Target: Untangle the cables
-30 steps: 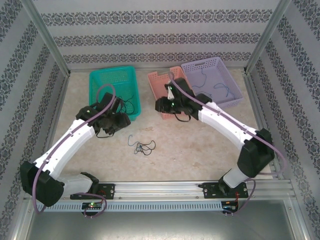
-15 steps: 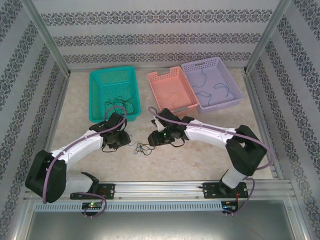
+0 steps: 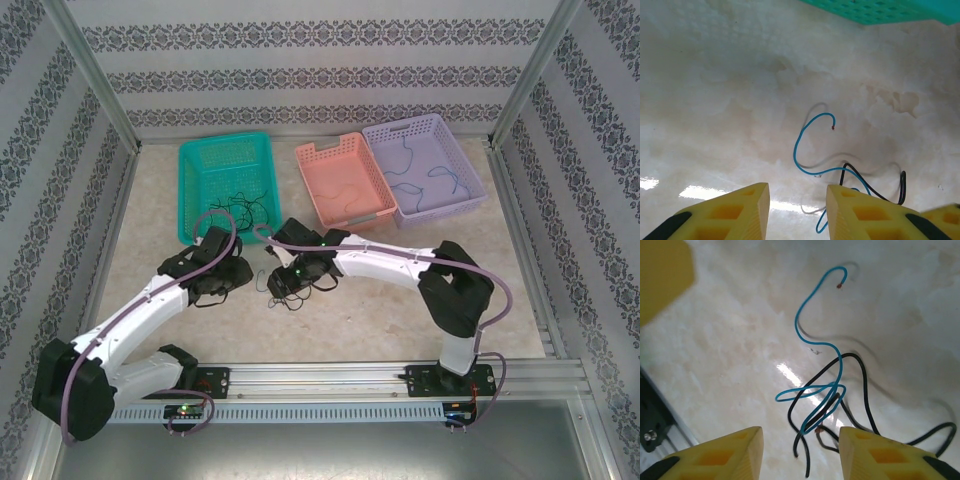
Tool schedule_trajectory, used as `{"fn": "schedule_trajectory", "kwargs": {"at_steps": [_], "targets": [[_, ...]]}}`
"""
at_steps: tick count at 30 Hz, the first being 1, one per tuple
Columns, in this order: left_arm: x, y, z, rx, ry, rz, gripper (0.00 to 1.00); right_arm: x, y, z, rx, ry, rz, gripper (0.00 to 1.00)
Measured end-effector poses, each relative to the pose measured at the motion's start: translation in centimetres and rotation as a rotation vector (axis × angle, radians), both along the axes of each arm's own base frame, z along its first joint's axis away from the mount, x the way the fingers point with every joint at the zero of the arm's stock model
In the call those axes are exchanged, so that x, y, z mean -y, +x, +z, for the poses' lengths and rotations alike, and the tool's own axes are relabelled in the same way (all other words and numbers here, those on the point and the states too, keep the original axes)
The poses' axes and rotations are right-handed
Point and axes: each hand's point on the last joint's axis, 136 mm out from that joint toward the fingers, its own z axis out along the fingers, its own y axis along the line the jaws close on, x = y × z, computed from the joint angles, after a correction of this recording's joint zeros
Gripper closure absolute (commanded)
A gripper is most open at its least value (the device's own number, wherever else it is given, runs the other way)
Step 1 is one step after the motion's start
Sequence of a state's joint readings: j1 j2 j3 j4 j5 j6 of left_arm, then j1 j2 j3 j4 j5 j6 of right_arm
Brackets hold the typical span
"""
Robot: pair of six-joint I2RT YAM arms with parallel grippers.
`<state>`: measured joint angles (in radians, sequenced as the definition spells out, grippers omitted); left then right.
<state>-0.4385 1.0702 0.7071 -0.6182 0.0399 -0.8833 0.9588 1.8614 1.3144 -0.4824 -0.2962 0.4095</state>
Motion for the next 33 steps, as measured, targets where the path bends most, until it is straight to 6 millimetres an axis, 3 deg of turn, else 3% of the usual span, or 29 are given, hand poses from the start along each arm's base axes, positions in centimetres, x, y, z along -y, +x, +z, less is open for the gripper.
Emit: {"fn": "schedule_trajectory", "kwargs": {"at_steps": [5,9,13,19,23,29,33], "targets": [[-0.2,-0.5,0.2,-0.006,-0.003,0.007,0.64,0.2,-0.1,-3.1,-0.026,-0.079,0.002,0.81],[-0.1,-0.6,0.5,-0.002,-0.016,0.009,0.63,0.4,0.4,-3.4,-0.006,-0.1,-0.007,1.0],[0.4,-0.7,0.6,-0.007,-0.047,-0.001,0.56,1.3,0.7,-2.9,0.024,-0.104,-0.018,1.0],[2.6,0.0,0.9,-0.006,-0.149,-0.033,0.43,5.9,0.2,0.1,0.079,-0.04,-0.004,1.0],[5.3,0.9,0.9,-0.017,-0.217,-0.095,0.42,8.4,0.7,2.6,0.122,0.042,-0.003,1.0],[10.2,3.0,1.3,-0.048,-0.281,-0.23,0.4,11.6,1.7,4.7,0.15,0.127,-0.021,1.0],[12.1,3.3,0.9,-0.072,-0.284,-0.278,0.38,12.7,2.0,5.8,0.166,0.163,-0.015,1.0]]}}
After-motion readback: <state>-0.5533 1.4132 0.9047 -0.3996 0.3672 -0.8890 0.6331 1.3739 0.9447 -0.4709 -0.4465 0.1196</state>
